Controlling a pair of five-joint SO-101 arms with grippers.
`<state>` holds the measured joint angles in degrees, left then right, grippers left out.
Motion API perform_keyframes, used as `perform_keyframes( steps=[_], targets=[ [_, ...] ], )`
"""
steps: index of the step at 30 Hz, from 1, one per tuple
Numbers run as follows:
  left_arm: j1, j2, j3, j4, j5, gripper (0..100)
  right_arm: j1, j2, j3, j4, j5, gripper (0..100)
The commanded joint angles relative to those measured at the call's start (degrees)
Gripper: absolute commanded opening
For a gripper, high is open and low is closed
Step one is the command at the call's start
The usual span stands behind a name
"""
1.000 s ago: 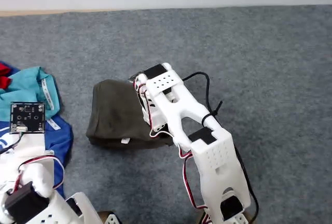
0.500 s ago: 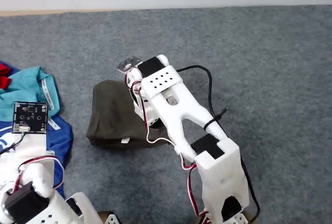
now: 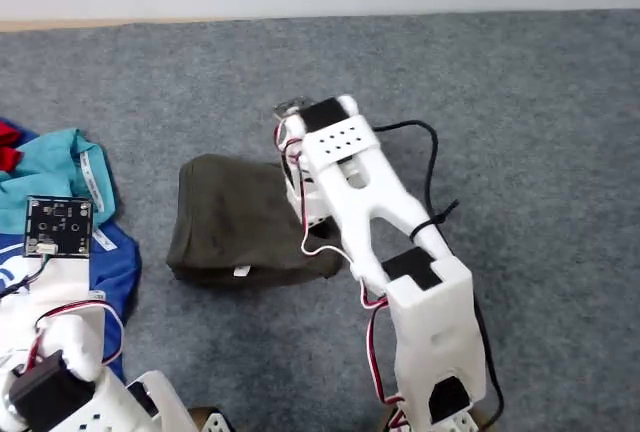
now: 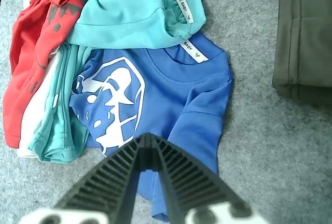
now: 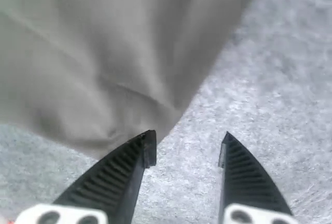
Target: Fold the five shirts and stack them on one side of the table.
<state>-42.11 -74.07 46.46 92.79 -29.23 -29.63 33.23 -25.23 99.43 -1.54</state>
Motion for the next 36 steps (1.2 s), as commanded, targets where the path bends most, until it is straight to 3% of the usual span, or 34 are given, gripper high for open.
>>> perform_keyframes(
  steps=[1,15,21,28,36],
  targets=[
    [-0.18,-0.26,-0.40,-0.70,-0.26,0,0.40,1.19,-2.90,-1.36,-0.70,22.2],
    [-0.18,-0.26,-0.40,-0.53,-0.18,0,-1.71,9.10,-2.99,-6.55,-0.70,21.7],
    [-0.18,-0.26,-0.40,-0.53,-0.26,0,-1.01,9.89,-2.99,-5.85,-0.26,2.8],
    [-0.18,-0.26,-0.40,-0.53,-0.26,0,4.35,9.63,-2.99,-5.85,-0.09,1.0],
    [-0.18,-0.26,-0.40,-0.70,-0.26,0,13.41,10.07,-5.27,-5.85,13.27,1.0]
  ],
)
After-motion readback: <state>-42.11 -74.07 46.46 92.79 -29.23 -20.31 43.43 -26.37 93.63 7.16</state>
